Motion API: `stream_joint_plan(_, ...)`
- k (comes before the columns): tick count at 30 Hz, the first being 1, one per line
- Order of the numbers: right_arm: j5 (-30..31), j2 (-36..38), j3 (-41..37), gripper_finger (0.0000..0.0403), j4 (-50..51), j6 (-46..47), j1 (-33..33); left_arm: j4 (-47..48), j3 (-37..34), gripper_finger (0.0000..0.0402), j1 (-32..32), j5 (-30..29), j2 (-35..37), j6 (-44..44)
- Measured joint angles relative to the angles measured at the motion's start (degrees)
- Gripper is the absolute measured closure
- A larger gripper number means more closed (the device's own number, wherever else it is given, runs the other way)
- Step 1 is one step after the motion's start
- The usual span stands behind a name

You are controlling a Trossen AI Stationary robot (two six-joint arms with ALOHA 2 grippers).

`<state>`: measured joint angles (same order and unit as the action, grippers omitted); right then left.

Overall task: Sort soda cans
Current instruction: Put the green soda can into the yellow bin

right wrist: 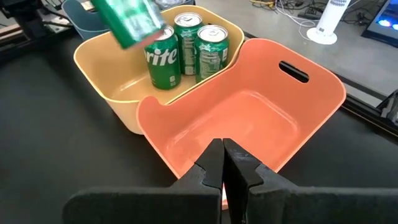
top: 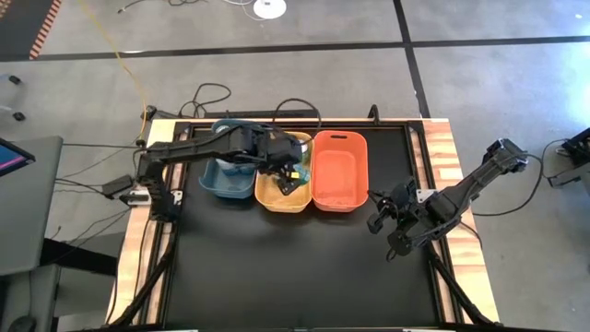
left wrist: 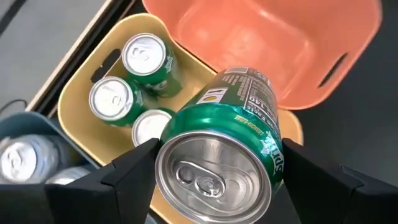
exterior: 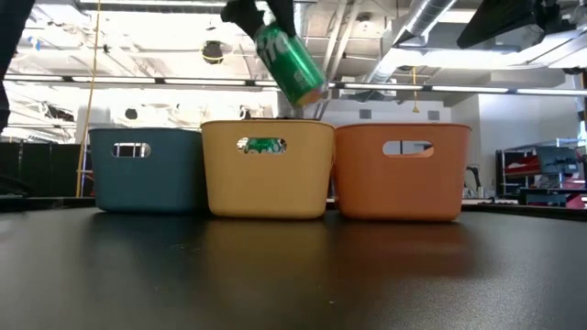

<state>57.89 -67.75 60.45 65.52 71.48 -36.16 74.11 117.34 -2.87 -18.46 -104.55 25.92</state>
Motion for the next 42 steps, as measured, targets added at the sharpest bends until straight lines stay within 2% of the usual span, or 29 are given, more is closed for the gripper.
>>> stream_joint_plan(22, 0.0, 0.0, 0.0, 0.0378, 0.0, -2.2, 0.7, -0.7, -0.1, 0.0111, -5.2, -0.1, -15.6, -15.1)
stream_joint_plan(27, -0.3, 0.0, 0.0, 0.0378, 0.0, -3.0, 1.7, -0.6, -0.1, 0.0111, -5.1, -2.6, -18.8, -19.5)
stream_joint_plan(32, -0.8, 0.0, 0.0, 0.0378, 0.0, -3.2, 2.4, -0.9, -0.1, 0.0111, -5.0, -5.2, -20.1, -22.6)
stream_joint_plan(42, -0.8, 0.0, 0.0, 0.0378, -0.1, -4.0, 2.6, -5.6, -0.1, 0.0096, -5.0, -5.6, -20.3, -26.0)
